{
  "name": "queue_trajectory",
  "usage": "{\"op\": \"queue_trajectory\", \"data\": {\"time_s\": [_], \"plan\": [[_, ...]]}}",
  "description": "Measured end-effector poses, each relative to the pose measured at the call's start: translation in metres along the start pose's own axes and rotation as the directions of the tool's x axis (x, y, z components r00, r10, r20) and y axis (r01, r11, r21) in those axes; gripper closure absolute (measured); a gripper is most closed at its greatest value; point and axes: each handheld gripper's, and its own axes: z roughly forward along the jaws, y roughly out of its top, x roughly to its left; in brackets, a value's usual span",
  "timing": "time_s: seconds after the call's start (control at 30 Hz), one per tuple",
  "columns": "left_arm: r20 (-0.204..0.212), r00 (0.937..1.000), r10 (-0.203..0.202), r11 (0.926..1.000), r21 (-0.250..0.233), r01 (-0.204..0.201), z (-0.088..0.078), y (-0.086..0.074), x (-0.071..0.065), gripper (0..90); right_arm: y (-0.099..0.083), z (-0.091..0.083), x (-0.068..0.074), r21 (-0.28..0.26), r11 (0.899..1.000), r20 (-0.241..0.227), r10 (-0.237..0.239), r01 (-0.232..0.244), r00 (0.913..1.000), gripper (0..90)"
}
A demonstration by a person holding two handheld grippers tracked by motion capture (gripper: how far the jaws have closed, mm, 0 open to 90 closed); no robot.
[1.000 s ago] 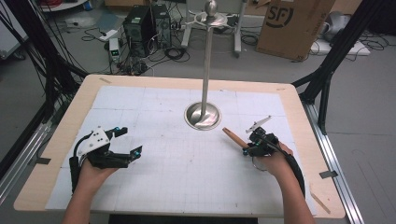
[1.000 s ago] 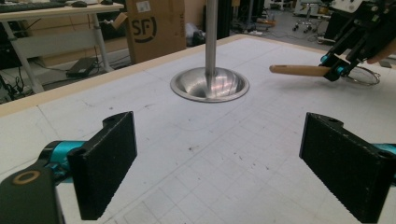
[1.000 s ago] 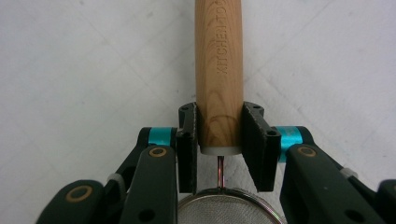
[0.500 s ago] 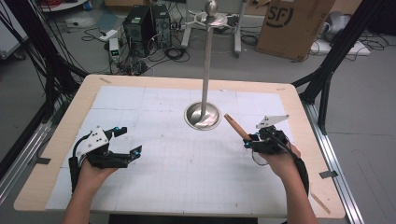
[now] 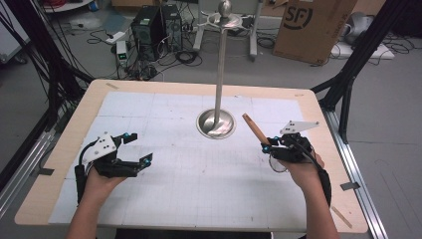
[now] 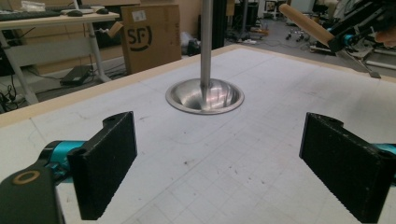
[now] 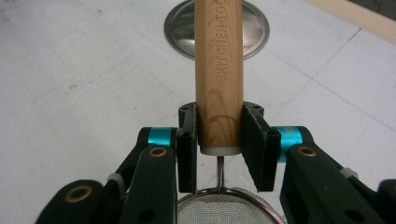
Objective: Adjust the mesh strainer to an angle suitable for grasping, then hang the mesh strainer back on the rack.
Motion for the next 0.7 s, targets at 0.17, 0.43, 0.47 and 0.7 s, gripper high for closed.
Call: {"op": "queue_trajectory", "data": {"time_s": [0.17,0.43,0.47,0.7], "plan": [[0.008,1.0,0.002,1.0,-0.003,-0.002,0.0,0.001,-0.002,11.6,0.001,-0.007,0.0,-0.07,0.998,-0.005,0.002,-0.002,1.0,68.3],[0.004,1.0,0.0,1.0,-0.005,0.0,-0.001,0.002,-0.002,11.6,0.005,-0.011,0.001,-0.115,0.993,-0.006,-0.012,0.012,0.9999,68.3],[0.003,1.0,-0.002,1.0,-0.006,0.002,-0.001,0.002,-0.001,11.7,0.005,-0.011,0.001,-0.116,0.993,-0.007,-0.014,0.013,0.9999,68.2],[0.002,1.0,-0.003,1.0,0.002,0.003,0.001,0.001,0.0,11.7,0.009,-0.013,0.0,-0.158,0.987,-0.01,-0.015,0.013,0.9998,68.2]]}}
